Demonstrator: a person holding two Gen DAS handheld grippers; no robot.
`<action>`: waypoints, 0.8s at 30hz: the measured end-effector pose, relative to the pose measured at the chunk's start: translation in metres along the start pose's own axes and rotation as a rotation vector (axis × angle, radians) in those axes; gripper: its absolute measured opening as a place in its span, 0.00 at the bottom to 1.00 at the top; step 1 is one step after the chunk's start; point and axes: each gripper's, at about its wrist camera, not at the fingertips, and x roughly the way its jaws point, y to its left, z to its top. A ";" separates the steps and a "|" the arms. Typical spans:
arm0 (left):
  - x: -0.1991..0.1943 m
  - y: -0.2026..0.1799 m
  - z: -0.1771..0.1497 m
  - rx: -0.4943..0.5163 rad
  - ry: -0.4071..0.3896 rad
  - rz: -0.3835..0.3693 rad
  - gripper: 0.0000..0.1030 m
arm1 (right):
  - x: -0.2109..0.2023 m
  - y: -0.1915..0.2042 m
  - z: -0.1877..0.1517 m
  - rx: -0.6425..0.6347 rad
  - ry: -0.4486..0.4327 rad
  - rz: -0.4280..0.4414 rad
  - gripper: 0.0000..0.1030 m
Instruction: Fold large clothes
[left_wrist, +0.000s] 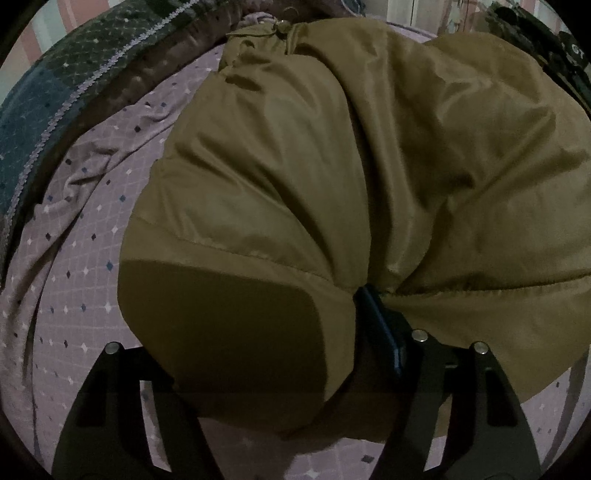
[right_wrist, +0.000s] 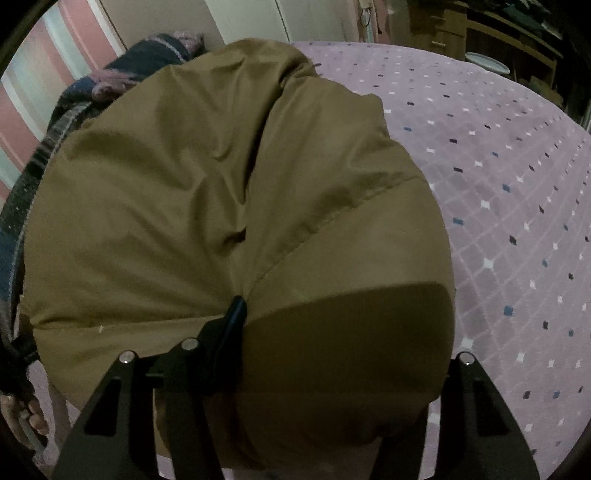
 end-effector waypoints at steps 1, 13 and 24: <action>0.000 0.000 0.002 -0.002 0.015 0.001 0.63 | 0.001 0.000 0.001 -0.007 0.013 -0.010 0.56; -0.011 -0.015 0.023 0.012 0.043 0.071 0.48 | -0.005 0.020 0.003 -0.055 0.039 -0.107 0.53; -0.046 -0.008 0.010 -0.049 -0.066 0.012 0.24 | -0.045 0.027 -0.014 -0.082 -0.096 -0.098 0.33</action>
